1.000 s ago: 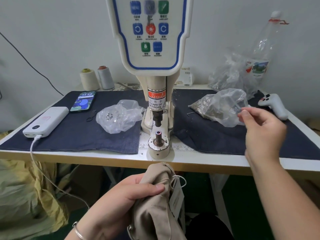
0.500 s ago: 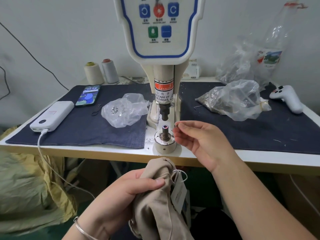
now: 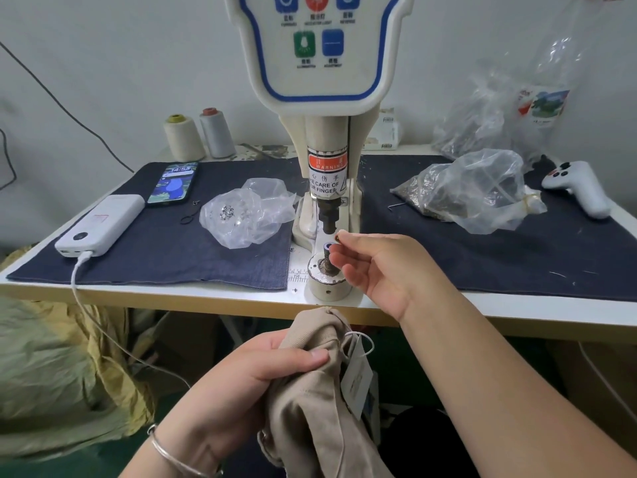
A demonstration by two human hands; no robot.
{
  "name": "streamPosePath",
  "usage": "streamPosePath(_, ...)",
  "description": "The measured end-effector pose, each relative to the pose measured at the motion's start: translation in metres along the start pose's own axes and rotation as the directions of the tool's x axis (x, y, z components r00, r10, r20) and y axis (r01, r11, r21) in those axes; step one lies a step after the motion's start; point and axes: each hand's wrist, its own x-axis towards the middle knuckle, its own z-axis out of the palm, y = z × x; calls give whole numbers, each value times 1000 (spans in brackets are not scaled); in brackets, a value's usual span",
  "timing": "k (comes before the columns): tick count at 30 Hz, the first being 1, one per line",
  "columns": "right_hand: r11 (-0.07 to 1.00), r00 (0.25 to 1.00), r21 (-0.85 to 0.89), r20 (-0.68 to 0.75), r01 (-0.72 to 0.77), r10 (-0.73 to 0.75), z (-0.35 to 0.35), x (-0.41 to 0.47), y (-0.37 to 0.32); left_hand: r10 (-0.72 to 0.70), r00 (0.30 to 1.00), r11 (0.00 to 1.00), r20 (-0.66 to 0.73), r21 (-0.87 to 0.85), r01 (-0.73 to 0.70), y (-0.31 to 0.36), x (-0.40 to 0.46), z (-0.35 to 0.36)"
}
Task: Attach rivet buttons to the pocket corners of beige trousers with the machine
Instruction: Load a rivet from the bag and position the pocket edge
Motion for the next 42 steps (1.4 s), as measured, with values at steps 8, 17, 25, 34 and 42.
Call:
streamPosePath(8,989,989,74,-73,-126,131,6,4,0,5,1000,1000,20,-21,-4,-1,0,1)
streamPosePath(17,957,986,235,25,-167,166,15,-1,-1,12,999,999,35,-35,-11,-3,-2,2)
streamPosePath(25,920,982,344,95,-189,166,14,-1,-1,5,1000,999,31,-40,-4,-3,-3,0)
streamPosePath(34,901,963,355,188,-249,192,4,-4,-2,1,1000,1000,12,-30,0,-4,-4,-2)
streamPosePath(42,803,962,535,212,-264,174,-1,-9,-5,6,1000,1000,2,-13,-6,-3,-3,1)
